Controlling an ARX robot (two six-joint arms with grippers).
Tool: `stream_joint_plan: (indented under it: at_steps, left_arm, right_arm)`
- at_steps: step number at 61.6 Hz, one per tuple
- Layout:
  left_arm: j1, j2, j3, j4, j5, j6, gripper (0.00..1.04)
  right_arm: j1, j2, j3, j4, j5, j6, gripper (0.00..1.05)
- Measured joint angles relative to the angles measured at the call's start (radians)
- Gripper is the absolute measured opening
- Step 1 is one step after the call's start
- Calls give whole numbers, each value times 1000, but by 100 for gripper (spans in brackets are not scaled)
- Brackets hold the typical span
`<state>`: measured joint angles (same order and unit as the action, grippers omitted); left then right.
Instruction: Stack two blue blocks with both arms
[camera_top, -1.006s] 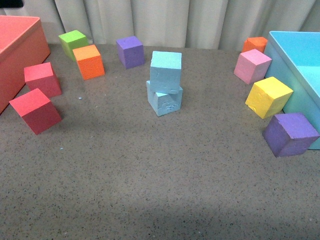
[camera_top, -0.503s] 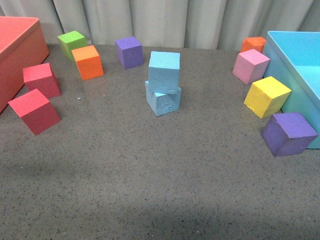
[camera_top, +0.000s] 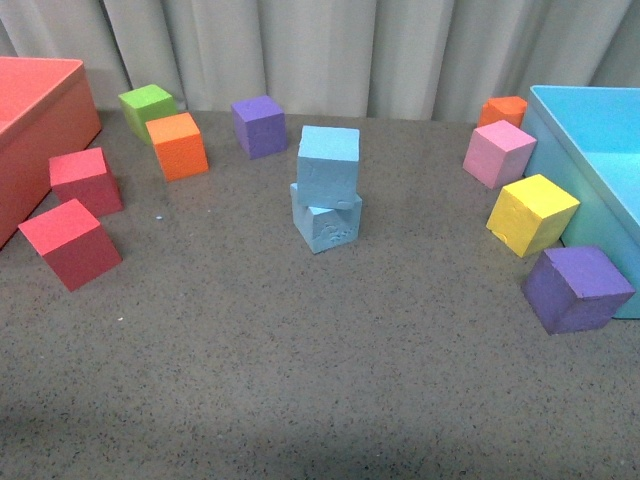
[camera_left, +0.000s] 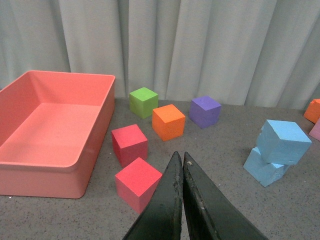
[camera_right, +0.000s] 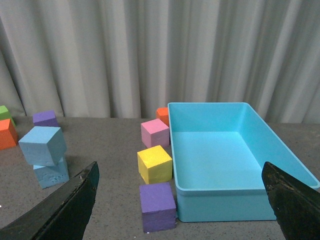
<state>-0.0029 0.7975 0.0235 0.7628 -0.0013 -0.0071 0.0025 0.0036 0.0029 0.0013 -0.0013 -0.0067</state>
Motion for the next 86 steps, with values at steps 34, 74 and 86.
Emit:
stream_joint_plan:
  at_steps: [34,74,86]
  left_arm:
    - [0,-401,-5,-365,0,0,4]
    - [0,-634,-4,-595,-1,0,4]
    - [0,-792,-4,-759,1,2,4]
  right_arm:
    - [0,0,0,0,0,0,95]
    - [0,0,0,0,0,0,95]
    - [0,0,0,0,0,0,95]
